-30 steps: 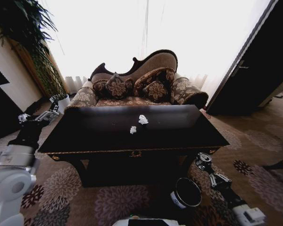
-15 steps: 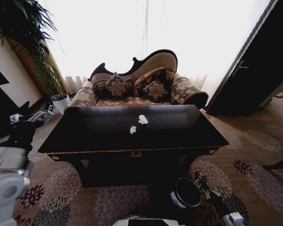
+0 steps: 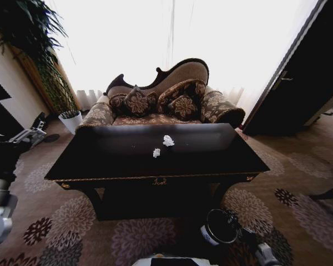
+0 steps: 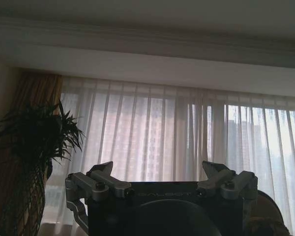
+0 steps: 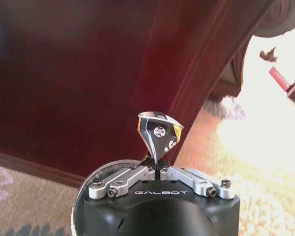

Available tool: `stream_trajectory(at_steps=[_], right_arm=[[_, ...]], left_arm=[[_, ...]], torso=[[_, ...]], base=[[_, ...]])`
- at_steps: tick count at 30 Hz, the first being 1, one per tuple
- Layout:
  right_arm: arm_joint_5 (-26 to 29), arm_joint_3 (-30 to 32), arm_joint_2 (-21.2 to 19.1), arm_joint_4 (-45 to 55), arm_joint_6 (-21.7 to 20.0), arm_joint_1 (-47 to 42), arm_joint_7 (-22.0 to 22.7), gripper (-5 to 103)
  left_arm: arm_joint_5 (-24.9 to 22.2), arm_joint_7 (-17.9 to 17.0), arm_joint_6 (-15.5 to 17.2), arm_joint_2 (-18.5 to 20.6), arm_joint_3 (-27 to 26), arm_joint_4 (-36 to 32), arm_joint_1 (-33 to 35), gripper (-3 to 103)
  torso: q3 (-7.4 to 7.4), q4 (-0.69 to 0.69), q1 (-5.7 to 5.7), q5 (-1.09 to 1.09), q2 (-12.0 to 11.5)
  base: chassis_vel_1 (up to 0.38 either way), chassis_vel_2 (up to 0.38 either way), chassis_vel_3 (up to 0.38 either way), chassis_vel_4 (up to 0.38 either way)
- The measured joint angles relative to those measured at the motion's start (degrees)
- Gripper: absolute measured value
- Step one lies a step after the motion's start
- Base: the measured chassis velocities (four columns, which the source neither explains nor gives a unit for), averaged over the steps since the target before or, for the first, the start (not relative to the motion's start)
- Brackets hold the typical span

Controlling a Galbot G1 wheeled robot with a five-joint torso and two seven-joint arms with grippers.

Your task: Move to the front of the table and place the trash on the table into the trash bin.

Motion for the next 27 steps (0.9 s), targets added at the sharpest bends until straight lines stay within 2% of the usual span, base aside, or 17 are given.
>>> stream_trajectory(at_steps=[11, 19, 21, 24, 25, 27], right_arm=[[-2.3, -1.3, 3.0, -8.8, -2.1, 6.1, -0.7, 0], [-2.2, -1.6, 5.0, -9.3, -3.2, 6.9, -0.6, 0], [-2.2, -1.6, 5.1, -9.3, -3.3, 7.0, -0.6, -3], [-2.2, -1.6, 5.3, -9.3, -3.5, 7.4, -0.7, 13], [-2.2, -1.6, 5.3, -9.3, -3.5, 7.4, -0.7, 13], [-2.1, -1.6, 5.3, -9.3, -3.6, 7.5, -0.7, 23]], left_arm=[[0.4, 0.0, -0.1, -0.6, -1.9, -0.7, 2.8, 100], [0.6, 0.0, -0.3, -1.2, -2.3, -1.1, 3.8, 100], [0.7, 0.0, -0.3, -1.2, -2.3, -1.1, 3.9, 100], [0.7, 0.1, -0.5, -1.3, -2.4, -1.1, 4.0, 100], [0.7, 0.1, -0.5, -1.3, -2.4, -1.1, 4.0, 100], [0.8, 0.1, -0.5, -1.3, -2.4, -1.1, 4.0, 100]], torso=[[0.00, 0.00, 0.00, -0.01, 0.0], [0.00, 0.00, 0.00, 0.00, 0.0], [0.00, 0.01, 0.00, 0.00, 0.0], [0.00, 0.01, 0.00, -0.01, 0.0], [0.00, 0.01, 0.00, -0.01, 0.0], [0.00, 0.00, 0.00, 0.00, 0.0]], base=[[0.000, 0.000, 0.000, 0.000], [0.000, 0.000, 0.000, 0.000], [0.000, 0.000, 0.000, 0.000], [0.000, 0.000, 0.000, 0.000], [0.000, 0.000, 0.000, 0.000], [0.000, 0.000, 0.000, 0.000]])
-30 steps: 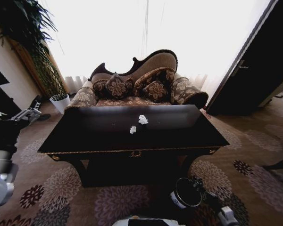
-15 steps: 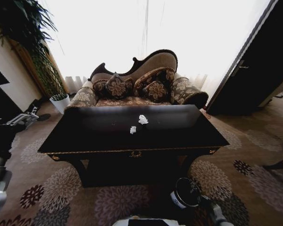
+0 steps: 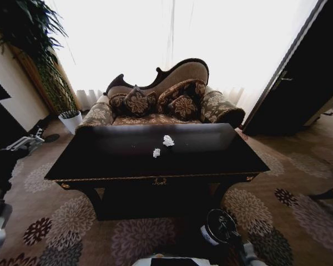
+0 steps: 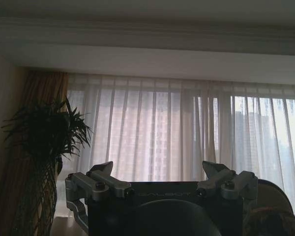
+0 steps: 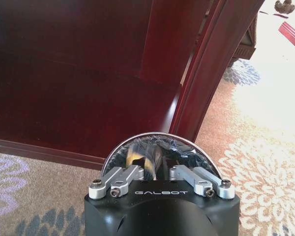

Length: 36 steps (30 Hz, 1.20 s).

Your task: Move to the front of the table and place the trash on the table into the trash bin.

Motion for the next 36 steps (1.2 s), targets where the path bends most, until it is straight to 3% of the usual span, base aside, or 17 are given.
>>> stream_trajectory(at_steps=[3, 7, 9, 11, 13, 15, 19, 26, 36], right_arm=[[0.1, 0.0, -0.1, 0.0, -0.1, 0.1, 0.0, 29], [0.2, 0.0, -0.1, 0.0, -0.2, 0.2, 0.0, 51], [0.2, 0.0, -0.2, 0.1, -0.2, 0.2, 0.0, 51], [0.6, 0.0, -0.3, 1.4, -0.2, -0.7, 0.0, 62], [1.0, 0.2, -0.7, 4.0, -0.1, -2.4, -0.1, 73], [1.0, 0.3, -0.9, 5.7, 0.1, -3.5, -0.1, 73], [1.4, 1.5, -1.1, 14.4, 1.1, -8.5, -0.3, 94], [1.5, 4.6, -1.3, 25.7, 3.2, -16.3, -1.8, 100], [7.8, 11.8, 0.7, 41.1, 6.0, -24.3, -1.8, 100]], left_arm=[[0.0, 0.0, 0.0, 0.0, 0.0, 0.0, -0.1, 100], [0.5, 0.1, 0.0, -0.2, 0.7, 0.3, -0.4, 100], [0.5, 0.1, 0.0, -0.2, 0.8, 0.4, -0.4, 100], [0.6, 0.1, 0.0, -0.2, 1.1, 0.7, -0.8, 100], [0.6, 0.1, 0.0, -0.2, 1.4, 1.0, -1.3, 100], [0.6, 0.1, 0.0, -0.2, 1.6, 1.1, -1.6, 100], [1.1, 0.1, 0.0, -0.6, 3.1, 1.8, -3.1, 100], [2.1, 0.1, -0.1, -1.1, 6.3, 2.9, -5.8, 100], [2.9, 0.1, -0.1, -1.4, 9.0, 4.0, -8.1, 100]], torso=[[0.00, 0.00, 0.00, 0.00, 0.0], [0.00, 0.00, 0.00, 0.00, 0.0], [0.00, 0.00, 0.00, 0.00, 0.0], [0.00, 0.01, 0.00, 0.02, 0.0], [0.00, 0.00, 0.00, 0.00, 0.0], [0.00, 0.00, 0.00, 0.00, 0.0], [0.00, 0.01, 0.00, 0.01, 0.0], [0.00, 0.00, 0.00, 0.00, 0.0], [0.00, 0.00, 0.00, 0.00, 0.0]], base=[[0.000, 0.000, 0.000, 0.000], [0.000, 0.000, 0.000, 0.000], [0.000, 0.000, 0.000, 0.000], [0.000, 0.000, 0.000, 0.000], [0.000, 0.000, 0.000, 0.000], [0.000, 0.000, 0.000, 0.000], [0.000, 0.000, 0.000, 0.000], [0.000, 0.000, 0.000, 0.000], [0.000, 0.000, 0.000, 0.000]])
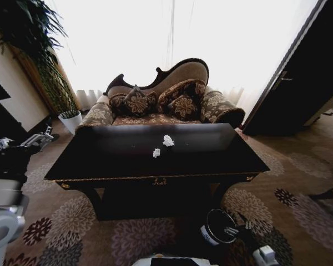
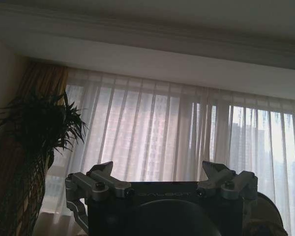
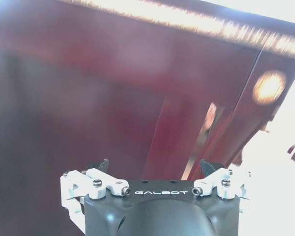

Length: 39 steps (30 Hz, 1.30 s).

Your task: Move to the front of the table and place the trash on the table into the trash bin.

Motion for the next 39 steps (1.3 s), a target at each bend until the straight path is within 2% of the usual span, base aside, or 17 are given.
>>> stream_trajectory(at_steps=[7, 13, 15, 21, 25, 30, 34, 35, 37, 39], right_arm=[[5.8, 5.5, 2.1, 10.5, 3.4, -2.9, -1.8, 100], [10.3, 7.6, 2.1, 16.0, 3.0, -3.4, -1.7, 100], [13.1, 9.1, 1.9, 20.2, 1.3, -3.4, -1.5, 100], [15.7, 10.6, 1.0, 26.2, -0.9, -3.4, -0.6, 100], [18.4, 9.3, -0.6, 31.8, -5.4, -2.2, 1.8, 100], [18.2, 6.8, -3.4, 33.6, -8.6, -0.1, 3.7, 100], [17.9, 4.4, -9.1, 34.1, -12.3, 2.0, 5.6, 100], [17.9, 4.4, -9.1, 34.1, -12.3, 2.0, 5.6, 100], [18.7, 4.0, -10.4, 35.1, -15.3, 3.3, 6.5, 100], [18.9, 4.0, -9.0, 37.1, -18.5, 4.0, 7.4, 100]], left_arm=[[-0.1, 0.0, 0.0, 0.1, -0.3, -0.1, 0.2, 100], [-0.3, 0.0, 0.0, 0.3, -0.7, -0.1, 0.3, 100], [-0.3, 0.0, 0.0, 0.3, -0.7, -0.1, 0.4, 100], [-0.3, 0.0, 0.0, 0.2, -0.8, -0.2, 0.5, 100], [-0.2, 0.0, 0.0, 0.0, -0.8, -0.5, 0.8, 100], [-0.1, 0.0, 0.0, -0.3, -1.3, -1.2, 1.6, 100], [-0.6, 0.0, 0.0, 0.2, -3.5, -1.7, 3.0, 100], [-0.6, 0.0, 0.0, 0.2, -3.5, -1.7, 3.0, 100], [-1.0, -0.1, -0.1, 0.8, -3.5, -1.7, 2.8, 100], [-0.9, -0.1, 0.2, 1.4, -1.5, -1.6, 1.6, 100]], torso=[[0.00, 0.01, 0.00, 0.00, 0.0], [0.00, 0.00, 0.00, 0.01, 0.0], [0.00, 0.01, 0.00, 0.00, 0.0], [0.00, 0.00, 0.00, 0.00, 0.0], [0.00, 0.00, 0.00, 0.00, 0.0], [0.01, 0.01, 0.00, 0.00, 0.0], [0.00, 0.01, 0.00, 0.02, 0.0], [0.00, 0.01, 0.00, 0.02, 0.0], [0.00, 0.05, 0.01, 0.01, 0.0], [0.00, 0.02, 0.00, 0.00, 0.0]], base=[[0.000, 0.000, 0.000, 0.000], [0.000, 0.000, 0.000, 0.000], [0.000, 0.000, 0.000, 0.000], [0.000, 0.000, 0.000, 0.000], [0.000, 0.000, 0.000, 0.000], [0.000, 0.000, 0.000, 0.000], [0.000, 0.000, 0.000, 0.000], [0.000, 0.000, 0.000, 0.000], [0.000, 0.000, 0.000, 0.000], [0.000, 0.000, 0.000, 0.000]])
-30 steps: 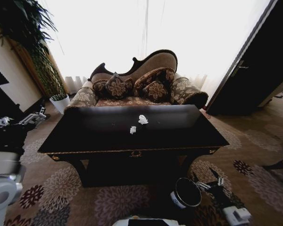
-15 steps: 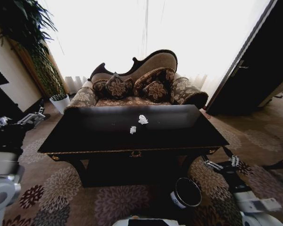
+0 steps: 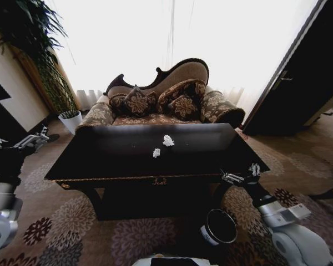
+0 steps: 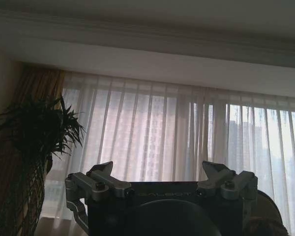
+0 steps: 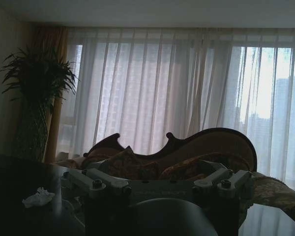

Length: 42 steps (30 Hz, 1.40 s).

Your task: Move to the front of the table and place the trash on the table into the trash bin.

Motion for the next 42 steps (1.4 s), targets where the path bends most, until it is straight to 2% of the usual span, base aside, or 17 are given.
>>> stream_trajectory(at_steps=[1, 3, 4, 6, 7, 10, 11, 16, 21, 26, 27, 31, 32, 35, 38, 42], right_arm=[[0.0, 0.0, 0.0, 0.0, 0.0, 0.0, 0.0, 100], [0.0, -0.4, 1.0, 1.6, -3.2, 1.4, 0.8, 100], [0.0, -0.8, 0.7, 2.0, -5.0, 2.6, 1.0, 100], [0.0, -1.1, 0.2, 2.0, -6.0, 3.5, 1.0, 100], [0.0, -1.5, -1.0, 1.9, -7.1, 4.6, 1.1, 100], [0.9, -2.3, -5.3, -0.5, -8.4, 8.1, 1.5, 100], [0.9, -2.3, -5.3, -0.5, -8.4, 8.1, 1.5, 100], [6.7, -4.2, -12.0, -5.1, -10.5, 16.2, 3.7, 100], [10.3, -8.6, -15.7, -7.9, -12.6, 22.0, 5.9, 100], [15.2, -18.6, -22.0, -11.4, -17.5, 32.4, 10.1, 100], [15.2, -18.6, -22.0, -11.4, -17.5, 32.4, 10.1, 100], [19.5, -29.0, -26.9, -13.0, -20.5, 43.3, 12.8, 100], [19.5, -29.0, -26.9, -13.0, -20.5, 43.3, 12.8, 100], [23.6, -37.9, -29.8, -14.1, -23.6, 51.5, 15.3, 100], [25.9, -43.8, -30.6, -15.0, -26.5, 57.9, 16.4, 100], [28.0, -51.5, -29.3, -17.5, -30.2, 67.1, 16.8, 100]], left_arm=[[0.0, 0.0, 0.0, 0.0, 0.0, 0.0, 0.0, 100], [0.7, 0.0, 0.2, 0.1, 1.8, 0.0, -0.3, 100], [1.1, 0.0, 0.2, -0.1, 2.0, -0.3, 0.1, 100], [1.4, 0.0, 0.2, -0.3, 2.0, -0.7, 0.4, 100], [1.5, 0.0, 0.2, -0.5, 2.0, -1.3, 0.9, 100], [2.0, 0.0, 0.2, -0.9, 1.5, -2.4, 2.0, 100], [2.0, 0.0, 0.2, -0.9, 1.5, -2.4, 2.0, 100], [3.1, 0.3, 0.1, -0.9, 0.9, -2.9, 3.7, 100], [3.6, 0.4, 0.1, -1.3, 0.6, -2.9, 4.7, 100], [4.5, 0.7, 0.2, -2.1, 0.1, -2.9, 6.2, 100], [4.5, 0.7, 0.2, -2.1, 0.1, -2.9, 6.2, 100], [4.9, 0.9, 0.2, -2.4, 0.0, -2.9, 6.5, 100], [4.9, 0.9, 0.2, -2.4, 0.0, -2.9, 6.5, 100], [4.9, 0.9, 0.2, -2.4, 0.0, -2.9, 6.2, 100], [4.9, 0.9, 0.2, -2.4, 0.0, -2.9, 5.8, 100], [5.2, 0.9, 0.3, -2.7, 0.6, -2.9, 5.1, 100]], torso=[[0.00, 0.00, 0.00, 0.00, 0.0], [0.00, -0.08, 0.00, 0.00, 0.0], [0.00, -0.05, 0.00, -0.02, 0.0], [0.00, -0.03, -0.01, 0.01, 0.0], [0.00, 0.01, 0.00, 0.00, 0.0], [0.00, -0.02, 0.00, 0.02, 0.0], [0.00, -0.02, 0.00, 0.02, 0.0], [0.00, -0.01, 0.00, 0.01, 0.0], [0.00, -0.01, 0.00, 0.01, 0.0], [0.01, -0.02, 0.00, 0.01, 0.0], [0.01, -0.02, 0.00, 0.01, 0.0], [0.00, -0.01, 0.00, -0.02, 0.0], [0.00, -0.01, 0.00, -0.02, 0.0], [0.00, -0.01, 0.00, 0.00, 0.0], [0.00, -0.02, 0.00, 0.00, 0.0], [0.00, -0.01, 0.00, -0.02, 0.0]], base=[[0.000, 0.000, 0.000, 0.000], [0.000, 0.000, 0.000, 0.000], [0.000, 0.000, 0.000, 0.000], [0.000, 0.000, 0.000, 0.000], [0.000, 0.000, 0.000, 0.000], [0.000, 0.000, 0.000, 0.000], [0.000, 0.000, 0.000, 0.000], [0.000, 0.000, 0.000, 0.000], [0.000, 0.000, 0.000, 0.000], [0.000, 0.000, 0.000, 0.000], [0.000, 0.000, 0.000, 0.000], [0.000, 0.000, 0.000, 0.000], [0.000, 0.000, 0.000, 0.000], [0.000, 0.000, 0.000, 0.000], [0.000, 0.000, 0.000, 0.000], [0.000, 0.000, 0.000, 0.000]])
